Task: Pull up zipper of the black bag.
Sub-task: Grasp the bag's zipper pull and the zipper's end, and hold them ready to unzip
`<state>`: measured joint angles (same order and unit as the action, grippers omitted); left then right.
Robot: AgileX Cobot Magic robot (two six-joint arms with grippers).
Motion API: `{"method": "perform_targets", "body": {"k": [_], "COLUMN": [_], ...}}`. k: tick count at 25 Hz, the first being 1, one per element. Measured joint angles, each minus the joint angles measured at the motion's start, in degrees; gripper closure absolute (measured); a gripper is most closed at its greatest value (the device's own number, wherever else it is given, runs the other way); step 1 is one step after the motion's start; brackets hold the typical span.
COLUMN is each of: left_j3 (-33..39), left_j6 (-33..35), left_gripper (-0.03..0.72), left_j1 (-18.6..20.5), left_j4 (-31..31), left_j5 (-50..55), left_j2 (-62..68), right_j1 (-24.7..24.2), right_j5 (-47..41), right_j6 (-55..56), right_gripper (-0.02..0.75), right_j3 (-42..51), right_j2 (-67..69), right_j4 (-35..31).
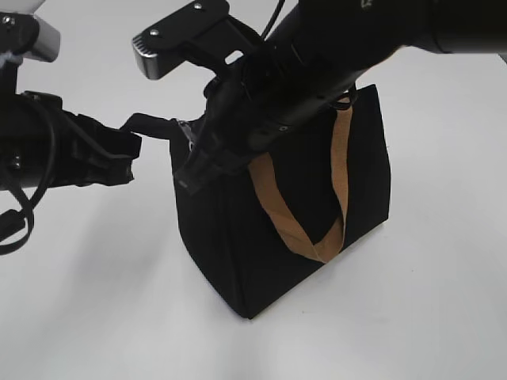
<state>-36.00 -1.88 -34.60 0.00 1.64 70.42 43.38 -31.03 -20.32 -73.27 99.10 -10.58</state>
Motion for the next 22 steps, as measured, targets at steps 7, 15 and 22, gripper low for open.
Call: {"method": "perform_targets", "body": {"k": [7,15,22], "left_j3": [0.0,0.0,0.0], "left_j6": [0.0,0.0,0.0], "left_gripper": [0.687,0.687,0.687], "left_j1": [0.0,0.0,0.0], "left_j4": [0.0,0.0,-2.5], "left_j5": [3.1,8.8,12.9], "left_j2": [-0.2,-0.3,-0.3], "right_j1": [0.0,0.0,-2.9], "right_j5": [-1.2,-6.5,-10.1], "right_j6": [0.1,0.1,0.8], "right_gripper": [0.738,0.738,0.738], "right_j3": [0.0,0.0,0.0], "right_j2": [0.0,-3.4,-4.9], "right_j4": [0.1,2.2,2.2]}}
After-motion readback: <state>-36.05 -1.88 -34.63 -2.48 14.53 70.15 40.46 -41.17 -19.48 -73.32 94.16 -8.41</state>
